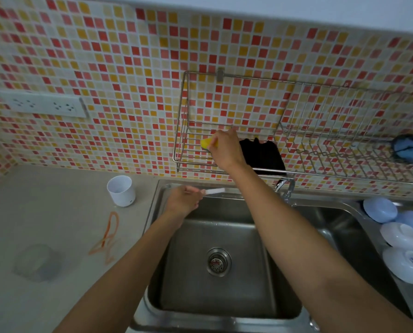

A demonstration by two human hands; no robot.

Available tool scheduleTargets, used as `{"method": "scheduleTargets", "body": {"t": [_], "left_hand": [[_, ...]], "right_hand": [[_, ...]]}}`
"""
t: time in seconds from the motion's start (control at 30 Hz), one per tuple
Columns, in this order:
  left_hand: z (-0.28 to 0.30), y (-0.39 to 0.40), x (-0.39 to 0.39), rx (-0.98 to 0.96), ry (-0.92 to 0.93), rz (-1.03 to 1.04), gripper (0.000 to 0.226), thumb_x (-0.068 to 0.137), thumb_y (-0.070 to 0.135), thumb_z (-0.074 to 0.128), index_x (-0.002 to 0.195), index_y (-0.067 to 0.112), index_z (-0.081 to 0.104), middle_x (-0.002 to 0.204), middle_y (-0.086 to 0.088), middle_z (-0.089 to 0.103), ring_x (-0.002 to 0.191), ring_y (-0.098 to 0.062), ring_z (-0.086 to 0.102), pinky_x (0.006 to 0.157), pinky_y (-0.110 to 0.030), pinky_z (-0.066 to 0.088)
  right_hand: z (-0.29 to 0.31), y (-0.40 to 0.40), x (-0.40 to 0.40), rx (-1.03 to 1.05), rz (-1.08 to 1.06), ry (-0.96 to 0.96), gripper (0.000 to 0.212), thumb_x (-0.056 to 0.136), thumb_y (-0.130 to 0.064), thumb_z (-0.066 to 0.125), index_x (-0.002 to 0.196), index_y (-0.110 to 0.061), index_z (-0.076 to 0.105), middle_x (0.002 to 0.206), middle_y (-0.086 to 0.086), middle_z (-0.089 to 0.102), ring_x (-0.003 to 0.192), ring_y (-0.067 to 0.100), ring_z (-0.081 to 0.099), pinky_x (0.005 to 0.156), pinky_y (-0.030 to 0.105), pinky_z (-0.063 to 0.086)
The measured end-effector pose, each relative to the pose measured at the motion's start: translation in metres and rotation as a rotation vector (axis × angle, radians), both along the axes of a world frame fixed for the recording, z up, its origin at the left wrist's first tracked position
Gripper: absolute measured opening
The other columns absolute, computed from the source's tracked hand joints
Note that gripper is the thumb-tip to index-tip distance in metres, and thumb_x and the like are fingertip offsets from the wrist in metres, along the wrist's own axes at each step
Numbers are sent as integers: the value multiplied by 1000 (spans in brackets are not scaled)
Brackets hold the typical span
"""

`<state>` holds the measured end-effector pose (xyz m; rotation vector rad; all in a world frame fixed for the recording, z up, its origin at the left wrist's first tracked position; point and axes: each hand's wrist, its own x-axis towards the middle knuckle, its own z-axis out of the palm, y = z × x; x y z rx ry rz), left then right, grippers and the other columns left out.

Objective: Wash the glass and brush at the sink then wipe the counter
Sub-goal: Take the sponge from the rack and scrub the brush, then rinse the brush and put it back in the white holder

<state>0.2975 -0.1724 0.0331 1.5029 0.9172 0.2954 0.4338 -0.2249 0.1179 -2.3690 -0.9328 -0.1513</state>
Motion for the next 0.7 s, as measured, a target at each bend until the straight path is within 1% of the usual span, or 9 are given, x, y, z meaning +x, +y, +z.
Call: {"method": "scheduleTargets", "body": {"t": [0.1,0.27,0.33,0.4,0.47,0.53,0.6,0.67,0.7], "left_hand": [[-4,5,-2,21,-10,-16,16,80,20,77,89,11,67,94,-3,68,91,-19,66,85,-39,58],[-10,-2,-5,60,9,-67,18,80,17,77,93,9,66,91,-1,67,91,-16,65,79,-29,57],[-10,-7,-2,60,12,-84,18,80,15,77,92,7,66,89,-3,66,91,-18,65,81,-31,57],[-12,-15,4,62,5,-101,15,80,13,77,88,7,65,87,-4,67,90,-19,65,84,-34,57],[-14,-24,12,86,-15,-139,16,79,13,78,81,13,62,85,-3,67,91,-21,65,87,-37,55],[-18,-34,22,128,-21,-178,19,78,14,78,80,17,60,86,-1,68,89,-20,66,85,-37,55],[-25,-46,32,161,-17,-221,18,78,15,78,85,14,62,86,-1,68,85,-18,65,76,-29,54],[-31,-59,42,201,-15,-262,19,78,14,78,91,9,65,87,-3,67,81,-14,63,64,-13,46],[-33,-65,46,219,-21,-271,20,78,12,78,92,6,66,87,-4,67,79,-12,62,60,-9,45]], "right_hand": [[0,7,7,-131,31,52,5,90,-13,62,90,-8,65,112,14,57,107,28,54,78,32,45],[0,1,7,-119,54,109,18,89,-18,58,82,-7,71,95,12,69,87,27,65,75,38,56],[-1,-10,2,-52,89,71,17,89,-25,59,96,-14,71,104,8,67,95,23,63,79,35,53],[-8,-34,-7,55,119,-40,30,88,-29,62,114,-16,67,115,7,64,105,24,57,87,37,46],[-21,-67,-21,274,109,-167,29,86,-26,63,112,-13,68,109,6,64,102,23,56,86,37,43],[-45,-109,-31,434,84,-240,21,87,-22,62,100,-9,71,95,4,65,90,19,59,79,30,47],[-78,-152,-31,452,-9,-210,19,88,-20,60,93,-6,72,87,4,66,80,16,61,73,28,52],[-112,-190,-18,412,-175,-67,18,89,-20,59,90,-7,71,83,4,67,75,16,63,69,25,53],[-126,-206,-9,379,-271,13,15,89,-18,60,90,-7,70,83,4,68,75,18,64,67,17,50]]}}
